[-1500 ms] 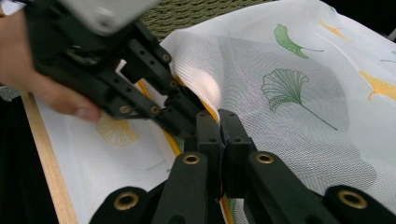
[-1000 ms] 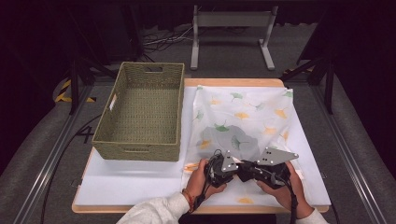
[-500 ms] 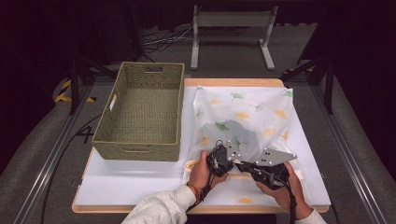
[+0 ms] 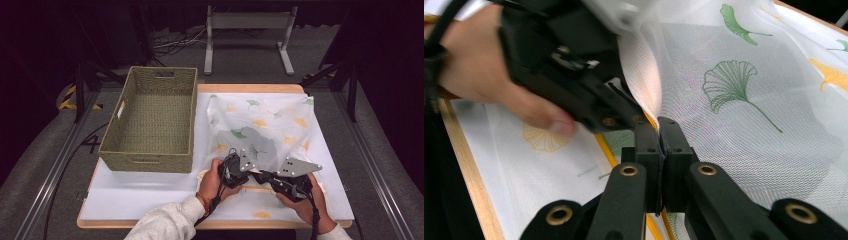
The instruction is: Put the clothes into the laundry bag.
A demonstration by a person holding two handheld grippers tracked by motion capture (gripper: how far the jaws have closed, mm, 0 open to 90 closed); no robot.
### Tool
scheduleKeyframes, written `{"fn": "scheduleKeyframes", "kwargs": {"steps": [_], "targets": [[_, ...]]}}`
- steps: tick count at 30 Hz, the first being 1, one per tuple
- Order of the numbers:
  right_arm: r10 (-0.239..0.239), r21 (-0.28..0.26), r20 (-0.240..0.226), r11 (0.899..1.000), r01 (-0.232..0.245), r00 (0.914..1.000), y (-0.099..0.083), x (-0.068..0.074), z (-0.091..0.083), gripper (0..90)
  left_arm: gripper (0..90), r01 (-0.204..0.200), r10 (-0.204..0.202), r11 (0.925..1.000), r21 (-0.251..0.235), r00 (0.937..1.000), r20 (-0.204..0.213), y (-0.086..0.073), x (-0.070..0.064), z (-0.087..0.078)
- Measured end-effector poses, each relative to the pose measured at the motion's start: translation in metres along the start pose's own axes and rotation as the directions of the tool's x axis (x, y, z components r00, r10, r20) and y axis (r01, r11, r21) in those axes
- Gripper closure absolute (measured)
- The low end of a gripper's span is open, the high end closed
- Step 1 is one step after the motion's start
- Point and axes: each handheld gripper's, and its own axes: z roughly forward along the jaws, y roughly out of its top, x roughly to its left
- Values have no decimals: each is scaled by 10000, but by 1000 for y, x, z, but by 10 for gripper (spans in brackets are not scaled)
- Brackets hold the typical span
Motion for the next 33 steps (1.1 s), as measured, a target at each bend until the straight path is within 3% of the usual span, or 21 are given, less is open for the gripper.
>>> {"fn": "scheduleKeyframes", "kwargs": {"steps": [3, 7, 10, 13, 18, 23, 27, 30, 33], "targets": [[77, 25, 14, 10000, -77, 10000, 0, 0, -1, 890, 713, -76, 81, 9999, -127, 9989, 461, -12, -7, -17], [25, 81, -7, 10000, -25, 10000, -1, 1, 1, 890, 733, -243, 264, 9992, -308, 9973, 688, -17, -15, -24], [22, 59, 24, 10000, -22, 10000, 0, 2, 1, 890, 731, -284, 326, 9982, -523, 9961, 819, -15, -21, -20], [47, -88, 53, 10000, -47, 10000, 2, 3, -1, 890, 713, 35, 9, 9986, -520, 9965, 840, -12, -23, -8], [89, -97, 29, 9999, -89, 10000, 2, 2, -2, 888, 691, 736, -718, 9959, -532, 9968, 336, -6, -17, 11], [110, -35, 29, 9999, -110, 9999, 1, 1, -1, 888, 708, 1106, -1115, 9930, -422, 9935, -212, -1, -5, 17], [110, 26, 41, 9999, -110, 9999, 1, 1, 0, 889, 724, 1392, -1404, 9901, -186, 9846, -1037, 3, -2, 22], [75, 65, 26, 10000, -75, 10000, 1, 2, 1, 889, 728, 1748, -1754, 9845, -164, 9755, -1330, 6, 1, 26], [106, 81, 42, 9999, -106, 9999, 1, 2, 2, 890, 722, 1928, -1922, 9812, -99, 9707, -1442, 10, 3, 27]]}}
